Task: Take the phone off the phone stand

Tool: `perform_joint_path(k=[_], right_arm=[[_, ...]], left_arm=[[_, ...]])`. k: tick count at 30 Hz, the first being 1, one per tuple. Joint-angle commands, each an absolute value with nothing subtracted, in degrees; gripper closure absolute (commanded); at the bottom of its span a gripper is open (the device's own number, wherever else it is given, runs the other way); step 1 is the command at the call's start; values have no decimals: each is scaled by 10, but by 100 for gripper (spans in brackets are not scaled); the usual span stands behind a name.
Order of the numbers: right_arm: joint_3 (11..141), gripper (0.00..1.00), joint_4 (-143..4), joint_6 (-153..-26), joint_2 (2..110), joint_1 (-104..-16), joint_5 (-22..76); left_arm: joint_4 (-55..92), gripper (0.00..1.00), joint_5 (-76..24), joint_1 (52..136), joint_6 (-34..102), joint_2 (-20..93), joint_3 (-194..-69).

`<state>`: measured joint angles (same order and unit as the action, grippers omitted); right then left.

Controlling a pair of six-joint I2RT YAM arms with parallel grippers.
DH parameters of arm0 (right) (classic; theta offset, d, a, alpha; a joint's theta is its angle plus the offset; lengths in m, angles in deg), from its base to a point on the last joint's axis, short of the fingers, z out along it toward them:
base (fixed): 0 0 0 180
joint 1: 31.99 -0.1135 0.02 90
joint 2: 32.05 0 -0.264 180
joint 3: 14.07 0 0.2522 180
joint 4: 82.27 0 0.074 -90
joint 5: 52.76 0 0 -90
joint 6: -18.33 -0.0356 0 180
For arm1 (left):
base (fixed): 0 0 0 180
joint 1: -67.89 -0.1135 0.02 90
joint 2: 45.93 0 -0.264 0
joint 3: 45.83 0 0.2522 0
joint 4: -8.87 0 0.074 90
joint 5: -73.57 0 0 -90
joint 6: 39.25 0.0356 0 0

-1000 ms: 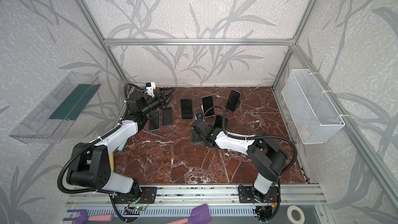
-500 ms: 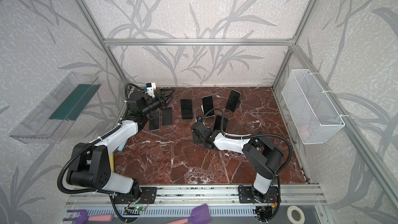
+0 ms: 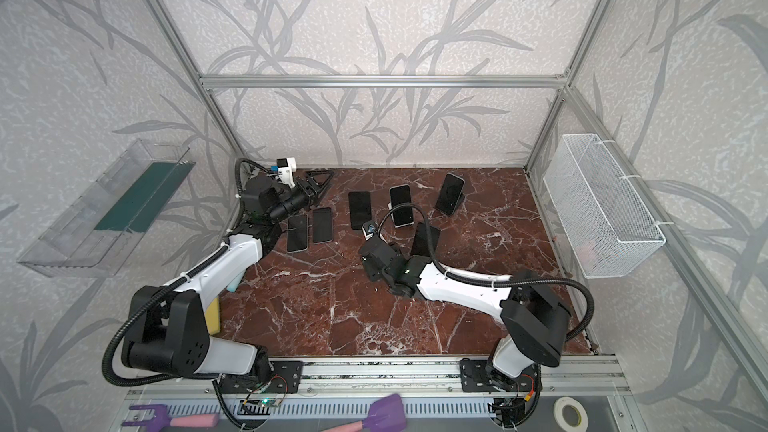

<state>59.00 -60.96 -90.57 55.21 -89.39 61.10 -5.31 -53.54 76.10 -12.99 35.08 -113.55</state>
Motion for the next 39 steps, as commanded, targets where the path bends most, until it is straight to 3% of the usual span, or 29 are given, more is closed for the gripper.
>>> perform_joint_path(k=[1,10,20,29,39], right_arm=[[641,44,-580,-861,492,-893,668],[708,44,-557,-737,415,-825,774],[671,43,-583,-734,377,-555,726],[611,44,-621,-840,471,-384,594],[642,44,-649,-917,653,-325,544]], left_arm=[[-36,33,-514,765,-104,324,-1142],[-20,34,-502,766,-88,301,-1143],[-10,34,-497,771,-73,297,-1144],[2,34,-492,771,-60,305,-1145],[-4,34,-492,772,-45,339,-1141]])
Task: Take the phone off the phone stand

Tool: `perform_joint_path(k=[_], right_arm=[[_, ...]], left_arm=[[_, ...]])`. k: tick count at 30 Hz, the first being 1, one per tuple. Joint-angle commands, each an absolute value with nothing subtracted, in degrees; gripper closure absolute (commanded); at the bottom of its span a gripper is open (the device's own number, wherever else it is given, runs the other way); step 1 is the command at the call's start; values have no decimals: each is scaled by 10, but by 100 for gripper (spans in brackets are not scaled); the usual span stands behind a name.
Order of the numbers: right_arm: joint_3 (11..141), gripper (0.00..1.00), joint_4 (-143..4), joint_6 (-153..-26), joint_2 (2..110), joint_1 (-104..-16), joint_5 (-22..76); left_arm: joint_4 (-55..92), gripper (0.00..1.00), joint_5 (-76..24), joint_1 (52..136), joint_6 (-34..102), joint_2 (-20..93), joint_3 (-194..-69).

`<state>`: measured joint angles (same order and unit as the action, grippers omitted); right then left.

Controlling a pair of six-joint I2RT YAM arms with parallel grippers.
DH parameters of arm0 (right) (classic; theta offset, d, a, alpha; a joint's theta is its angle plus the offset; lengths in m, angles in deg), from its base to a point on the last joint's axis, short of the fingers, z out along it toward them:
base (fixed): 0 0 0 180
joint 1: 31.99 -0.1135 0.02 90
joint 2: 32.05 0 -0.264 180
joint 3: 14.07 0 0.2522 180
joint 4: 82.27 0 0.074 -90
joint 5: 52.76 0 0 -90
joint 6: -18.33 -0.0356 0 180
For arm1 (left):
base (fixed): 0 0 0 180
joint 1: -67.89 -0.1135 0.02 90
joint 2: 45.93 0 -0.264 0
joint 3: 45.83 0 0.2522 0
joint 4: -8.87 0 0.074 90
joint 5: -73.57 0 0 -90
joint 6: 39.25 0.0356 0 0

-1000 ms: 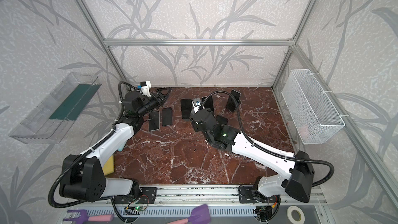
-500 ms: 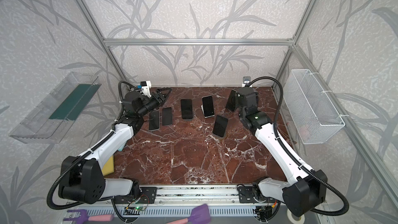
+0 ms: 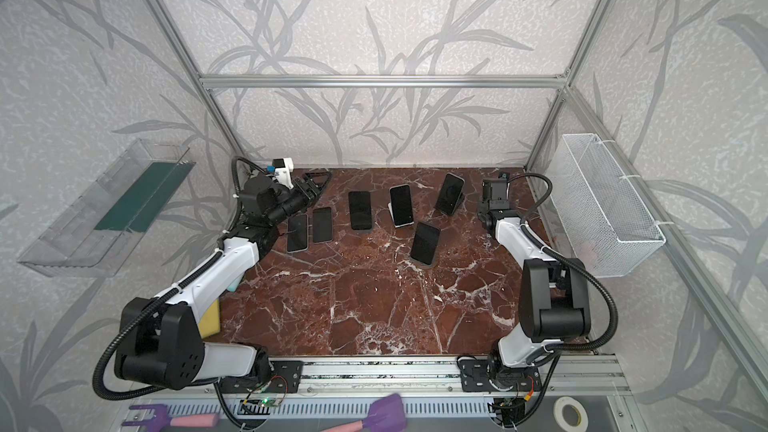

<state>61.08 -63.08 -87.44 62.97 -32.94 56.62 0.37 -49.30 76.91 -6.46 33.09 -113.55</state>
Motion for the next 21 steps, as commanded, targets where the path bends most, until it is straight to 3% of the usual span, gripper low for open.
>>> perform_joint_path(k=[1,12,16,21], right_arm=[[647,44,-650,-923,676,-324,546],[707,42,-645,-951,774,-320,520],[744,37,-611,-941,816,-316,518],[718,35,-627,-954,819,-299,514]], left_arm=[[1,34,-489,772,-36,341,-1141],[36,34,-472,771,10,314,-1149],[40,34,-453,773,37,310,-1141],[35,34,-447,774,48,325,-1137]])
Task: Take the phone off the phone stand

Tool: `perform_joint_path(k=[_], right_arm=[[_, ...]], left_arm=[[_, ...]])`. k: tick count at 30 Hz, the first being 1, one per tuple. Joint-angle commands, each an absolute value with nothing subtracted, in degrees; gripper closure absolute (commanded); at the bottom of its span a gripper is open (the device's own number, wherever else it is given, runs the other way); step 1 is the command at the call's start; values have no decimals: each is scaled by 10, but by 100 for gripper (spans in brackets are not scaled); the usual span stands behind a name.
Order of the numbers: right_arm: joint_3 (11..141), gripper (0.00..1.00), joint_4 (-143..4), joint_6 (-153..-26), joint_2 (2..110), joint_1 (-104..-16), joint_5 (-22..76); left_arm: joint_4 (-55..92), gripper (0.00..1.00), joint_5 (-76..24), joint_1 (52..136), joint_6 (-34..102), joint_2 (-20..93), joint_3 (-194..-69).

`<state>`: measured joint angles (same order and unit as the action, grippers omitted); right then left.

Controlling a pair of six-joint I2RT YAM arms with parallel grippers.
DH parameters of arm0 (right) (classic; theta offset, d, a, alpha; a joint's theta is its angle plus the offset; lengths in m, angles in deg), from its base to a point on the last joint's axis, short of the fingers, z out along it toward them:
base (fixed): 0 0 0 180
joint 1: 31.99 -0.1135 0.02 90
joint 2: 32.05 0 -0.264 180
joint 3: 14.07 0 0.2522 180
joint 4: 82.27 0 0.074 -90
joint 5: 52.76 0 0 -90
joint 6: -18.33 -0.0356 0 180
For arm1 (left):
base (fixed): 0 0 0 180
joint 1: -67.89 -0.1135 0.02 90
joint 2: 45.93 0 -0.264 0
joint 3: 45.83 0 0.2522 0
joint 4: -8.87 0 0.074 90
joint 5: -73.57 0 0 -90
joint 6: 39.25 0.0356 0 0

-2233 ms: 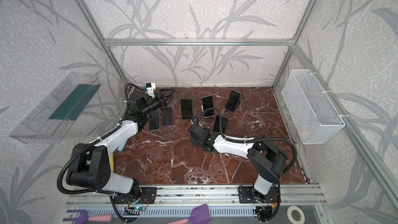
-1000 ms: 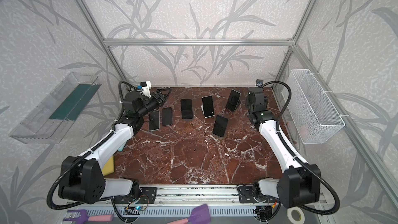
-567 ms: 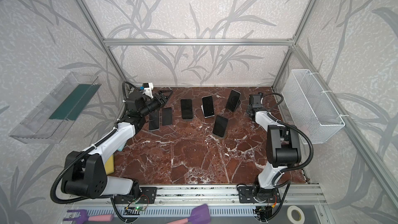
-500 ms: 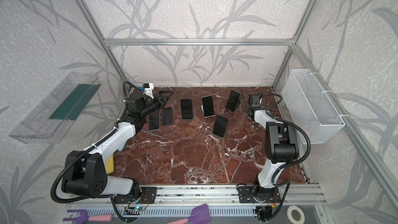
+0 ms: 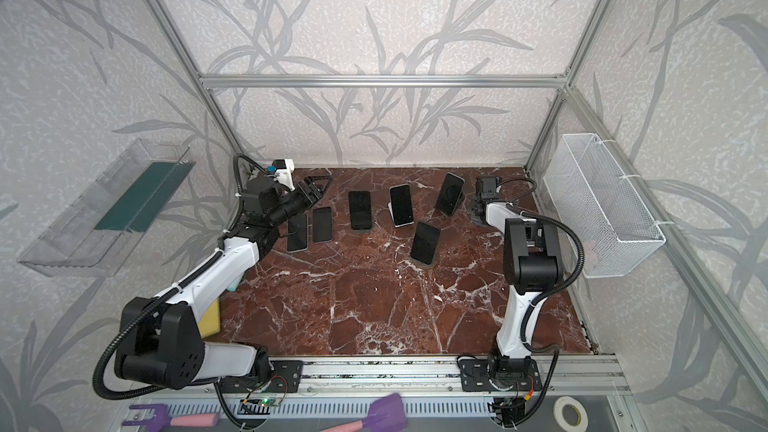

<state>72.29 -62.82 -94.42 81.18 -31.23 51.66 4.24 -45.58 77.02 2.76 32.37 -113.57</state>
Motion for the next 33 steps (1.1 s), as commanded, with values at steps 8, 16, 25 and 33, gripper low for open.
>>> perform_joint_path(k=[8,16,25,33], right_arm=[[742,15,-584,-940,812,-297,453],[715,7,-560,-923,703,-299,490],[618,7,-564,-944,507,-342,447],[419,11,-629,-992,359,-357,445]], left_arm=[[78,32,-484,777,57,340,-1172],[144,21,-441,784,90,331,-1188],[181,18,-394,798,118,274,-1192],[180,21,-380,876,191,210,-1188]])
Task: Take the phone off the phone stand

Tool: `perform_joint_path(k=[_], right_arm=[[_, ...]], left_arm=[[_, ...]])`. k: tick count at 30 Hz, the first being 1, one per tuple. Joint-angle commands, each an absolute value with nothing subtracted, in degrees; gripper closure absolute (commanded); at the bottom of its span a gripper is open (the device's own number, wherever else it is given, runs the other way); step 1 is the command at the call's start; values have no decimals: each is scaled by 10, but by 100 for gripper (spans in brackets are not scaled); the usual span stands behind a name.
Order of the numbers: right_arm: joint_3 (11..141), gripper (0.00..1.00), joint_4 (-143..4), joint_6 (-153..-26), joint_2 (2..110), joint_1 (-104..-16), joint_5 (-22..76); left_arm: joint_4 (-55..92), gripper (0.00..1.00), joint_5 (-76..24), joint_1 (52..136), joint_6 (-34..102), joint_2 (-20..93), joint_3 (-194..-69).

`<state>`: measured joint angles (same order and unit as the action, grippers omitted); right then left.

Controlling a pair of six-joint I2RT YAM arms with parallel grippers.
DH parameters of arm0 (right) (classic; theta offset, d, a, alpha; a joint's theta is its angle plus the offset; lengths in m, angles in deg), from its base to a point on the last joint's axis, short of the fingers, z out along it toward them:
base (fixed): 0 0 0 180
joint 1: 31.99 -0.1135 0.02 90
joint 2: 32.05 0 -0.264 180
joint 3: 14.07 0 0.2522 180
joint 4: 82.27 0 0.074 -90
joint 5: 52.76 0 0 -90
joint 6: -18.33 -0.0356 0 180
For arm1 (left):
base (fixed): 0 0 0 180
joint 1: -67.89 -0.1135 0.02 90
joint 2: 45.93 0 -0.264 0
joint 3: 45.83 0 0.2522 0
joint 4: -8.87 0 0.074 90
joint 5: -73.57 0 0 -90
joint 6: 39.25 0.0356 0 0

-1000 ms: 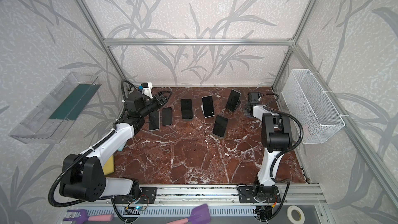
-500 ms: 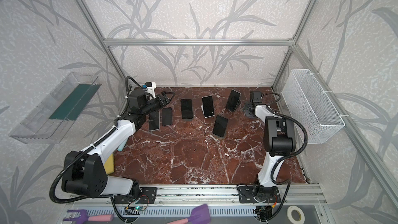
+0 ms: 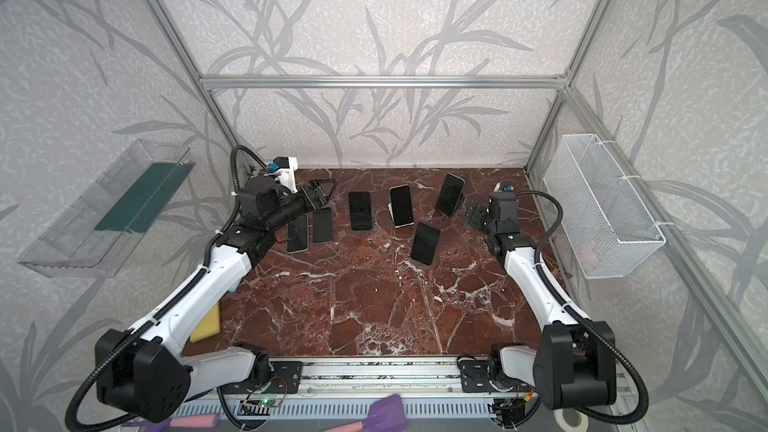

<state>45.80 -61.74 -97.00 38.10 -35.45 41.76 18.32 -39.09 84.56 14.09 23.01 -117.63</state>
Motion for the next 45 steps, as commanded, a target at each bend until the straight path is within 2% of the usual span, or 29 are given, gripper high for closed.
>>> perform_joint_path(k=[1,5,9,13,16,18,22,26,29,31,45], right_arm=[[404,11,-637,-999,354,-356,455],[325,11,-765,-1023,381,-347,409],[257,14,-916,-1040,416,-344,348],[257,15,-896,-1045,412,-344,362],[238,16,-935,-1045,419,-344,364],[228,22,-958,-1047,440,-344,392],[234,21,-975,-1058,461,-341,401],[261,12,-980,-1102,532,-332,379],[281,15,-983,-1136,590,-329,318],[286,10,-978,-1137,588,-331,296],[270,9,-934,-1193,544,-342,317]], left_arm=[[181,21,-376,891,205,208,-1187],[199,20,-372,967,261,219,-1192],[228,14,-328,1058,334,235,-1193],[213,9,-233,1137,395,253,-1173],[207,3,-200,1178,404,289,-1184],[217,1,-158,1205,393,329,-1211],[279,1,-84,1236,360,406,-1284],[267,1,-52,1259,352,445,-1307],[305,1,-23,1263,327,484,-1341],[312,1,-18,1264,316,504,-1352],[289,1,-31,1270,292,590,-1390]])
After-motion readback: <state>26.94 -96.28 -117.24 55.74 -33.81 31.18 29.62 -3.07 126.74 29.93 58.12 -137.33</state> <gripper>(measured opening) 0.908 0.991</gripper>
